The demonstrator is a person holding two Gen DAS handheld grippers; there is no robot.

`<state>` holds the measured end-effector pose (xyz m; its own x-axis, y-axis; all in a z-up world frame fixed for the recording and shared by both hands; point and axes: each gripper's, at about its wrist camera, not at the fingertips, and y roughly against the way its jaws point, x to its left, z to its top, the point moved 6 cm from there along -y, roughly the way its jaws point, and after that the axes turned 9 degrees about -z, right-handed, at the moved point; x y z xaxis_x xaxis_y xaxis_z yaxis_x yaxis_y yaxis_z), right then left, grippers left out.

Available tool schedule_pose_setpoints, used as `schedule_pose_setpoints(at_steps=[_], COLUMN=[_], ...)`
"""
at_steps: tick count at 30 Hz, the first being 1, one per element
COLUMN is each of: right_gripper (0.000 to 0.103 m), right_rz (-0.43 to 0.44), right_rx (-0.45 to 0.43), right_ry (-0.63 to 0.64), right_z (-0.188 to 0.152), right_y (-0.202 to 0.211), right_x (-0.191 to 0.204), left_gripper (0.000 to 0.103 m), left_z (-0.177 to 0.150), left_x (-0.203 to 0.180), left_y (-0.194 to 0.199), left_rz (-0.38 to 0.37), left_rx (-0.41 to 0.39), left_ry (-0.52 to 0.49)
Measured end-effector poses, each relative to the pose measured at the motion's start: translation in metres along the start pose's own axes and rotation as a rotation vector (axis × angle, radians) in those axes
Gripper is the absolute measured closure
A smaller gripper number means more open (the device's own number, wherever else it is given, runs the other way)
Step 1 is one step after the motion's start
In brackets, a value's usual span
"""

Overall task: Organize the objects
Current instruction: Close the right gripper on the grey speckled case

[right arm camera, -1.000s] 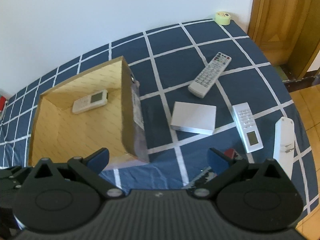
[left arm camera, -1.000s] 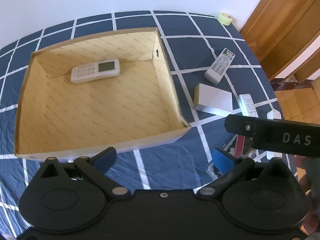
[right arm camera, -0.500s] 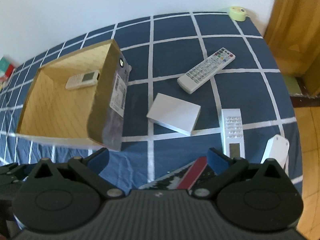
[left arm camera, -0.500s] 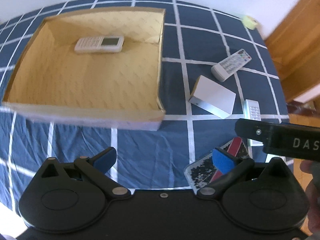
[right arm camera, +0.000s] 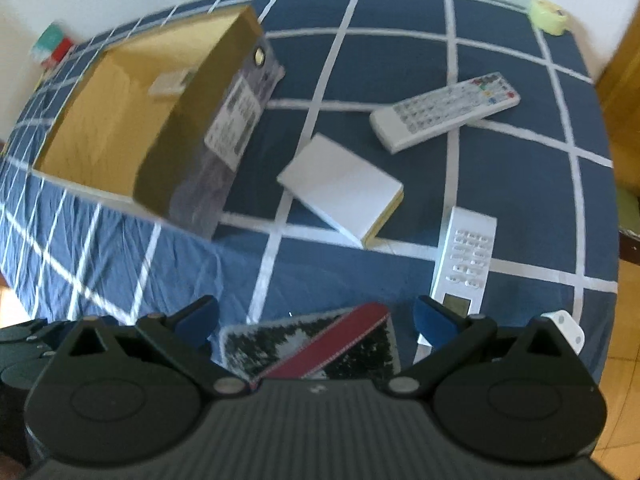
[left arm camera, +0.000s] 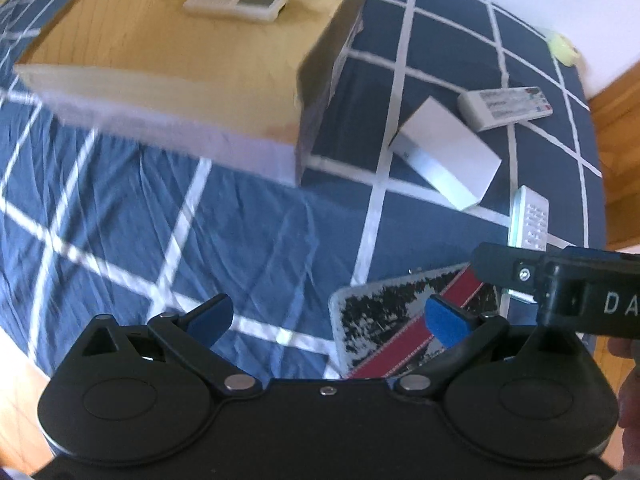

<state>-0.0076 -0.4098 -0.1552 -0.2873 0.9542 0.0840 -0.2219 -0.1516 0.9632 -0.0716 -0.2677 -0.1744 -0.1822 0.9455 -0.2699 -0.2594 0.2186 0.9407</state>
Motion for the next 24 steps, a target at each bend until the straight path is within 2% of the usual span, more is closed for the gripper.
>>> schedule_pose_setpoints(at_steps=[11,24], right_gripper=[0.000,0.003], right_rz=[0.049,0.084], right_rx=[0.092,0.142], right_ry=[0.114,0.158], right_z=[-0.018,-0.030], right_y=[-0.049,-0.077], right_x=[-0.002,-0.004], left_gripper=[0.000,0.001], left_z=[-0.030,-0.036], left_x=[0.002,-0.008], left_y=[-0.046,-0.068], left_rz=[-0.006,-0.048], left_rx=[0.045,0.071], left_ry=[0.119,0.137])
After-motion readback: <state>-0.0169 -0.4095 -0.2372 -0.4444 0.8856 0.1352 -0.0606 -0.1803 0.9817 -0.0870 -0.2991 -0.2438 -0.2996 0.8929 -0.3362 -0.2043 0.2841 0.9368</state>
